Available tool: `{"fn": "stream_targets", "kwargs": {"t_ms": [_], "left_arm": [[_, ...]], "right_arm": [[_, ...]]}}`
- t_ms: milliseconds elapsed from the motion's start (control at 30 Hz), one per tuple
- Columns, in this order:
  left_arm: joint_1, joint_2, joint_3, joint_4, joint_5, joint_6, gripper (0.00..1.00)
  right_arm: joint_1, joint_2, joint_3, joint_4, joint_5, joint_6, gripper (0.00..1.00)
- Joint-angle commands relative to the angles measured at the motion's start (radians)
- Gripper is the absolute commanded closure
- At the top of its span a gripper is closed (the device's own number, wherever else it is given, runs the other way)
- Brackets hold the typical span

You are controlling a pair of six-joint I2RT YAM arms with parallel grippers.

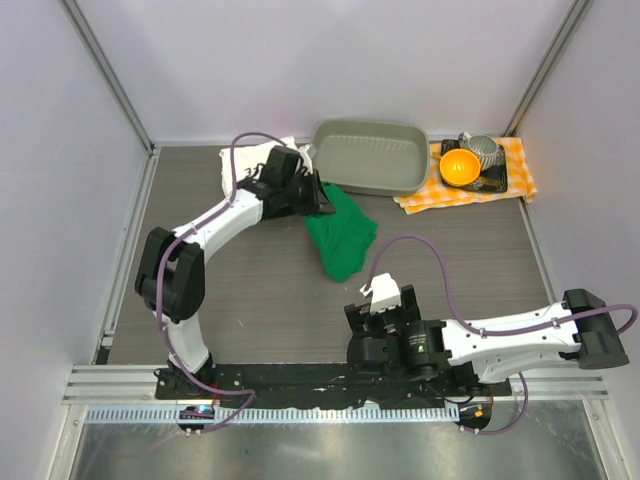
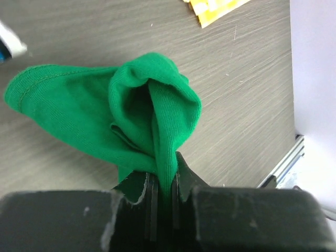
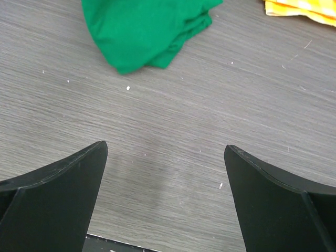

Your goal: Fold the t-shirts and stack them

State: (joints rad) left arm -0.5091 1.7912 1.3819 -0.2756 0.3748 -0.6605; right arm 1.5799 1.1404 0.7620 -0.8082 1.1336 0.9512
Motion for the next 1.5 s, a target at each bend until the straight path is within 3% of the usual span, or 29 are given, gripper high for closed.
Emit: {"fn": "stream_targets", "kwargs": {"t_ms": [0,200,300,467,633,833,1067,1233,1467], "left_arm": [[0.015,0.066,0.215,-0.169,0.065,0.191,1.0],[0.082,0.197,0.494,-0.306,0.102,0.26,1.0],[0.131,0.234,0.561,-0.324,0.127,0.277,1.0],[0.211,0.235,0.565,-0.238,0.176,0.243,1.0],[0.305,0.244,0.525,-0.05,0.249,0.157,1.0],[0.363,0.341,0.652,-0.064,0.305,0.145,1.0],[0.44,0.326,0.6,0.214,0.313,-0.06,1.0],[0.501,0.335,0.599,0.225,0.25,-0.103,1.0],[0.561,0.254,0.37,0.343,0.219,-0.154,1.0]], "right_arm": [[-0.001,-0.037,-0.03,0.035,0.003,0.089,0.0],[-0.003,-0.056,-0.082,0.061,-0.046,0.113,0.0],[-0.001,-0.068,-0.101,0.066,-0.063,0.141,0.0],[-0.001,-0.084,-0.151,0.112,-0.097,0.147,0.0],[0.0,-0.064,-0.153,0.129,-0.115,0.143,0.01],[0.005,-0.044,-0.168,0.153,-0.132,0.152,0.0],[0.005,-0.005,-0.162,0.165,-0.14,0.153,0.0],[0.006,0.013,-0.155,0.164,-0.14,0.147,0.0],[0.005,0.042,-0.132,0.182,-0.129,0.11,0.0]]}}
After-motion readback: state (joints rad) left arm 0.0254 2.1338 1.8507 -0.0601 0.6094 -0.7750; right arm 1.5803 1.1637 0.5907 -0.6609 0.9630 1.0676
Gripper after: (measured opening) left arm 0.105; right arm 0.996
